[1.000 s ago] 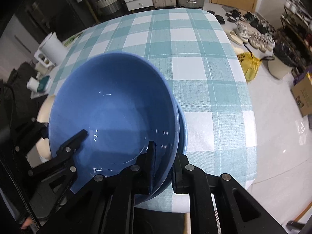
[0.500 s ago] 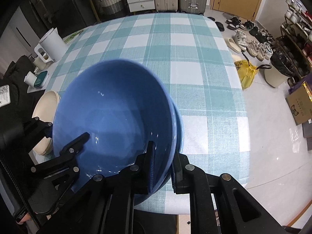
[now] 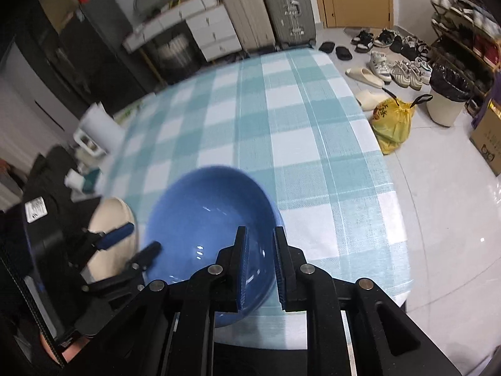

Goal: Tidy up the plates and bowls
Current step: 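Lower the blue bowl into the bowl stack and open both grippers, then withdraw both grippers and bring them to the rim of the bowl stack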

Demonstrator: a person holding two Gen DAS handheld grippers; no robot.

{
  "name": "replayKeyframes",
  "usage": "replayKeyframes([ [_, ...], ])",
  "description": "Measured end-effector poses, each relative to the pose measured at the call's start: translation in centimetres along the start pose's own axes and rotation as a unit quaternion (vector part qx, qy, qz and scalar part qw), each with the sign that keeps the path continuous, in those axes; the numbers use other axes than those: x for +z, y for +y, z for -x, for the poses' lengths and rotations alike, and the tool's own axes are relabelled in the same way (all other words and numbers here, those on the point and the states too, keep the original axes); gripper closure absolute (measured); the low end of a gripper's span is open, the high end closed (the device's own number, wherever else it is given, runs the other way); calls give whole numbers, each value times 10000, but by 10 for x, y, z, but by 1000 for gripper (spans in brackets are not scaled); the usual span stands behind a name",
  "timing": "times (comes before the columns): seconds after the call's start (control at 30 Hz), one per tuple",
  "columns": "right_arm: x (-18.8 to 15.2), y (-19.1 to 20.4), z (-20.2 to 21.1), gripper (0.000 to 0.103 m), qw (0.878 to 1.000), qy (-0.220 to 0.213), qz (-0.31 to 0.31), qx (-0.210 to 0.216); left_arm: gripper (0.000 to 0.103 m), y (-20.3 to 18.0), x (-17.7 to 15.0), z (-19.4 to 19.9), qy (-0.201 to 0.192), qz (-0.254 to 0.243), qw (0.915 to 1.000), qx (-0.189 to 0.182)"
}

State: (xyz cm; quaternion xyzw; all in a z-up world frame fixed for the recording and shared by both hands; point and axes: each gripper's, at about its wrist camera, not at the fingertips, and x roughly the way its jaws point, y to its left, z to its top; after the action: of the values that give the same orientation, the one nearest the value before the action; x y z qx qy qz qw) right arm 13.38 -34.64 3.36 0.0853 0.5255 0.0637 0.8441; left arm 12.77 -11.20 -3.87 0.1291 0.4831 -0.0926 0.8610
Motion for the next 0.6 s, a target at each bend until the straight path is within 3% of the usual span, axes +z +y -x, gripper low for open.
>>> replayKeyframes([
  [0.1,-13,12,16,85,9992,-369,141,95,54,2,-6,14,-282,283,9991,-157],
  [0.17,-26,23,25,77,9976,-617,293,134,54,0,-13,25,-503,359,9979,-207],
  [0.3,-57,45,44,72,9905,-1240,557,231,50,-3,-29,47,-976,517,9938,-125],
  [0.4,-81,57,61,56,9806,-1820,677,270,39,-3,-45,54,-1127,600,9917,-148],
  [0.47,-98,61,71,38,9708,-2262,719,339,38,4,-56,54,-1149,816,9900,-95],
  [0.53,-115,64,78,26,9629,-2572,730,377,38,16,-70,52,-1113,1152,9867,-276],
  [0.6,-133,66,80,19,9565,-2796,720,413,38,26,-82,53,-1132,1450,9828,-138],
])
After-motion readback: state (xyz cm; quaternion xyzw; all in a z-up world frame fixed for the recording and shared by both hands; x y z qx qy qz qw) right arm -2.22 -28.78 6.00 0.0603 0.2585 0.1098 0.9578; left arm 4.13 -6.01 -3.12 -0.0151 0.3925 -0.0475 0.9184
